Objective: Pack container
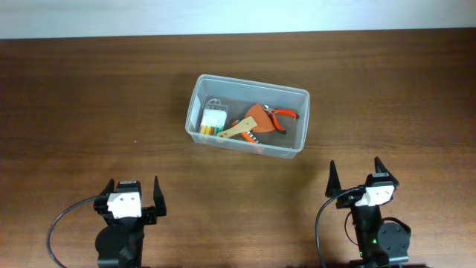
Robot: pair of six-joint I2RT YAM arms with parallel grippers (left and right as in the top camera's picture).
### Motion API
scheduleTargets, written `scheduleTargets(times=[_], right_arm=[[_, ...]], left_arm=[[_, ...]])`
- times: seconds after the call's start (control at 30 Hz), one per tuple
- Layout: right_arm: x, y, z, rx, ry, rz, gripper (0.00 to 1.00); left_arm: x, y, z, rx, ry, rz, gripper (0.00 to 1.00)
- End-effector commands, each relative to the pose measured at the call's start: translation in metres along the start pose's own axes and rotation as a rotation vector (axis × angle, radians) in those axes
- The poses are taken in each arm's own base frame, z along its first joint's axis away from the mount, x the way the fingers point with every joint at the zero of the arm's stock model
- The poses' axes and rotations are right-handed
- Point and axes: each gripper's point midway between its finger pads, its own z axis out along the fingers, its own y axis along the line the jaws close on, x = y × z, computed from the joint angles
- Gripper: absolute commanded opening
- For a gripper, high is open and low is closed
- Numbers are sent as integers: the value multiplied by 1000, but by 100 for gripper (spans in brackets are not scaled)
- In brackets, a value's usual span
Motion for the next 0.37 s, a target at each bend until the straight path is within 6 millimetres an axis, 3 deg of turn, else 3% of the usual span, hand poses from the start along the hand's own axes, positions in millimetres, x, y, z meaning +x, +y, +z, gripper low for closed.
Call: scheduleTargets(times=[0.0, 0.33], right_arm=[[-1, -1, 0, 3, -10, -3, 99], [-1, -1, 0, 3, -10, -3, 99]], left_arm=[[3, 2, 1, -10, 2, 14, 99], [3, 2, 1, -10, 2, 14, 99]])
